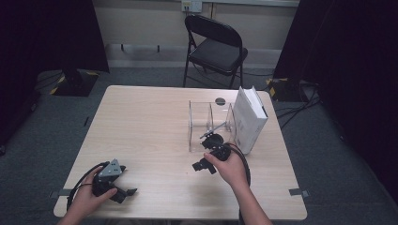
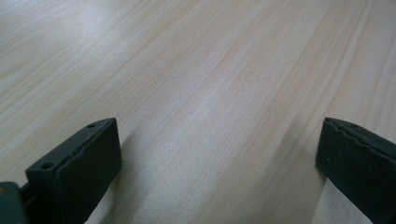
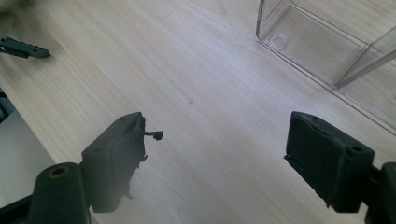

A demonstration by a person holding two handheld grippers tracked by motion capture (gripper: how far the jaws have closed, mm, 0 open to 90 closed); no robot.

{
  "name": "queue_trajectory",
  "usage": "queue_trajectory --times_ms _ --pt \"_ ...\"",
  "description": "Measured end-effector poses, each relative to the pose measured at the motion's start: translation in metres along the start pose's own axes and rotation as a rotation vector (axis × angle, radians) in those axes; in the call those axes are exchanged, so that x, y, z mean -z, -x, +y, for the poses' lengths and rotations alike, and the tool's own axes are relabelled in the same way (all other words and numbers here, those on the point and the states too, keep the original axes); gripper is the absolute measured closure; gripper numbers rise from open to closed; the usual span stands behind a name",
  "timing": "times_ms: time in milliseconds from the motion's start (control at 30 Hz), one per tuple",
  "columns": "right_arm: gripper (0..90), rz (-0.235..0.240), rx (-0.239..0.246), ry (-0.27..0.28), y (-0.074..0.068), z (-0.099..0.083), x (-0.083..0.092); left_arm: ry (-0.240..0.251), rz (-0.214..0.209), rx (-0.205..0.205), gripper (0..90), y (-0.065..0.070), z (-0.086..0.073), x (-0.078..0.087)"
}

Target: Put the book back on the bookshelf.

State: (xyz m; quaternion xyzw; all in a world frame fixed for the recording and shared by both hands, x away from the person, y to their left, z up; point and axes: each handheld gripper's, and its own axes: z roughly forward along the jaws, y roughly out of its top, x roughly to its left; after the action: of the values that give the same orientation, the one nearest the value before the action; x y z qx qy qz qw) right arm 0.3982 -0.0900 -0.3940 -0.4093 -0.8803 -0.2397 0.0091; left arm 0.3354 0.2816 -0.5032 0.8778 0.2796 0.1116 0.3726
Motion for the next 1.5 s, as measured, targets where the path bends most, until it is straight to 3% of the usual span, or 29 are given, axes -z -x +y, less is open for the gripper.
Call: queue_trajectory --times_ms 1500 --pt "19.4 0.057 0.078 0.007 -0.024 0.007 -0.041 -0.002 0.001 -0.001 0.0 0.000 0.000 0.000"
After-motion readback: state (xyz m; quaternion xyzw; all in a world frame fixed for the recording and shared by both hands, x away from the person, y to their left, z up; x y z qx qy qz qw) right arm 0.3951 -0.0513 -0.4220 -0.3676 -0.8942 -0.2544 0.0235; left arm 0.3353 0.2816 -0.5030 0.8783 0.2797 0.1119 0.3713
